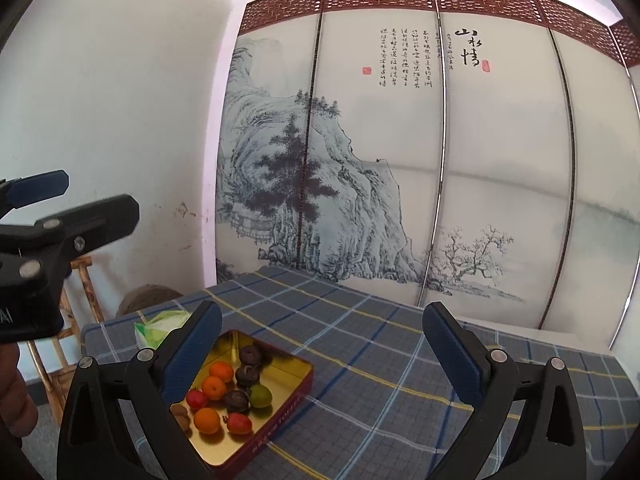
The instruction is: Organize fruits
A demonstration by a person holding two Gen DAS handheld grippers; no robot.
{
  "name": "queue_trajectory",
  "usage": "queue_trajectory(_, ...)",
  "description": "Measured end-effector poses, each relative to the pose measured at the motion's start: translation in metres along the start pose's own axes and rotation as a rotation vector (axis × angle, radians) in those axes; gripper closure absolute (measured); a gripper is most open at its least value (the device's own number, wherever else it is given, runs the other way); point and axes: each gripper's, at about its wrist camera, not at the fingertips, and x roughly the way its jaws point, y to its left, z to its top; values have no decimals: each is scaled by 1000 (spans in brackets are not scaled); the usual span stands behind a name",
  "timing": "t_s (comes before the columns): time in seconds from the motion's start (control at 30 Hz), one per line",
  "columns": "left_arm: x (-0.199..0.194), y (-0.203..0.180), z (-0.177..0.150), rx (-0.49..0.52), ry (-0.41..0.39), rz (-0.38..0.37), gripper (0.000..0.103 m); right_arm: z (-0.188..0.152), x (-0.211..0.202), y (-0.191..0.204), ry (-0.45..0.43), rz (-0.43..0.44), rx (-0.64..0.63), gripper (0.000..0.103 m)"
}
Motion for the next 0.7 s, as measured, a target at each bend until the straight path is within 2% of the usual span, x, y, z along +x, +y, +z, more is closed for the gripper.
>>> queue_trajectory(0.13,2,5,-2,-15,8,7,0,-4,3,1,21,6,-3,2)
queue_trajectory(0.43,17,6,-15,-21,80,-5,0,-13,12,1,68,20,-5,2)
queue_trajectory(0.57,30,4,-23,-17,148,-49,0,-28,24,-10,135,31,11,2)
queue_trajectory(0.7,52,3,-38,-43,259,-124,0,-53,42,-39,240,-2,-16,2)
